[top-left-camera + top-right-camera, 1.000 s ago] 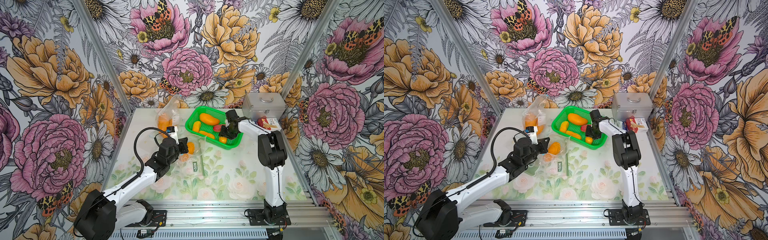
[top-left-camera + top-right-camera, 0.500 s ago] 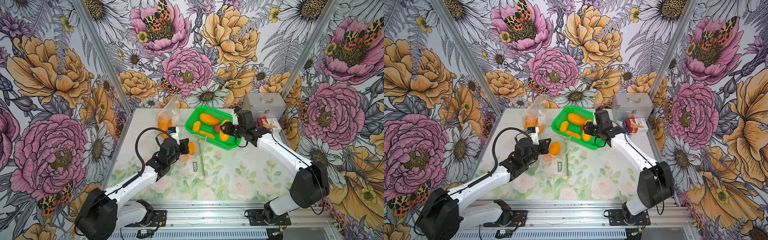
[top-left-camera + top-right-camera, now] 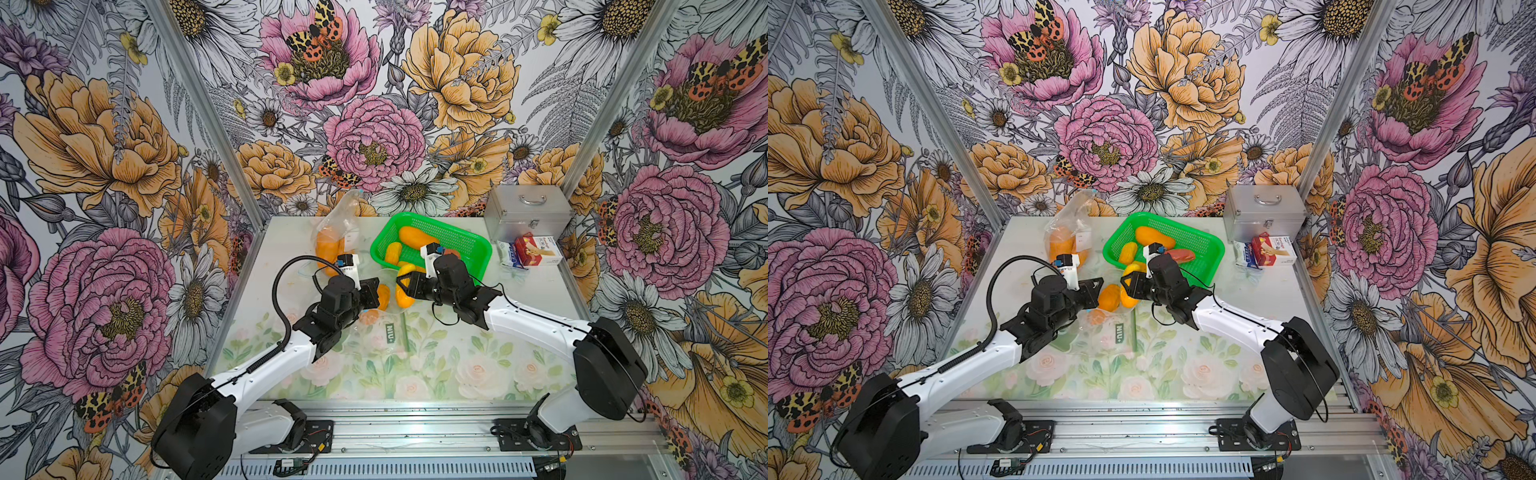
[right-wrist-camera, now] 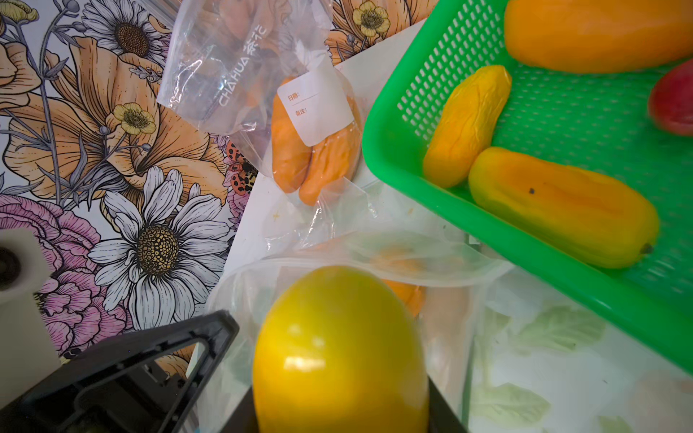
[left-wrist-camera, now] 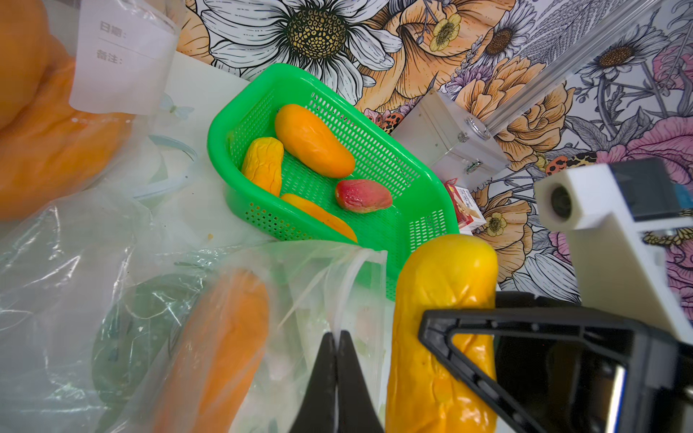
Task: Place the mango in a zip-top bag and seal the zipper
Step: Pick up the mango from the basket, then place the mango in the zipper food storage bag.
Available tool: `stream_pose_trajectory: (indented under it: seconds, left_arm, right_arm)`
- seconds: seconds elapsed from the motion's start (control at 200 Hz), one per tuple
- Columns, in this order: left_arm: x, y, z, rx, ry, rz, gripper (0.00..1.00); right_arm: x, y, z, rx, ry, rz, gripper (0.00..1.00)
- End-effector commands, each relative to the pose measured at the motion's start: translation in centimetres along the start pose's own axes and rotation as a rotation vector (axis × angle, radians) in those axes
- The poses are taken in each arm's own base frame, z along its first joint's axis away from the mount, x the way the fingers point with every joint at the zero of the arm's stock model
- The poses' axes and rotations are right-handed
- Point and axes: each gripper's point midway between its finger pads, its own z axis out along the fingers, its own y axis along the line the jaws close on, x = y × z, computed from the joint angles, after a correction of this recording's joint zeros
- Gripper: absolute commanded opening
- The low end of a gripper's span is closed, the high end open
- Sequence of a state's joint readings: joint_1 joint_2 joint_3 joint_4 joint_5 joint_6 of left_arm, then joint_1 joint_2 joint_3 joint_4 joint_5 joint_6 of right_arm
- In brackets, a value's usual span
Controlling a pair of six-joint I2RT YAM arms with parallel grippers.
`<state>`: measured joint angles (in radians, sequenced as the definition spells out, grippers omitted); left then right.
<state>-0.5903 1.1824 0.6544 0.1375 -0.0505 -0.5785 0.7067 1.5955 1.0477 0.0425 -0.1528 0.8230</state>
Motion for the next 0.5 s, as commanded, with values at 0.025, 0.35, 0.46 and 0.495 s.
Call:
stream_pose_trajectory:
  seconds: [0.025,0.35,0.46,0.495]
  left_arm:
    - [-0.5,-1.4,0.0,0.039,-0.008,-0.004,0.0]
    - [-0.9,-1.8,0.1,0.019,-0.033,-0.021,0.0]
    - [-1.5,-1.7,-0.1,0.008,-0.061,-0.03,0.0]
    - [-1.7,-1.7,-0.2,0.007,-0.067,-0.031,0.0]
  right_arm:
    - [-1.6,2.5,1.9,-0.062,-0.056,0.003,0.31]
    - [0.1,0.6,4.3,0.024,-0.05,0.007,0.49]
    - [0.8,-0.5,4.3,0.072,-0.031,0.01,0.6]
    - [0.8,-0.8,4.2,0.087,-0.029,0.011,0.66]
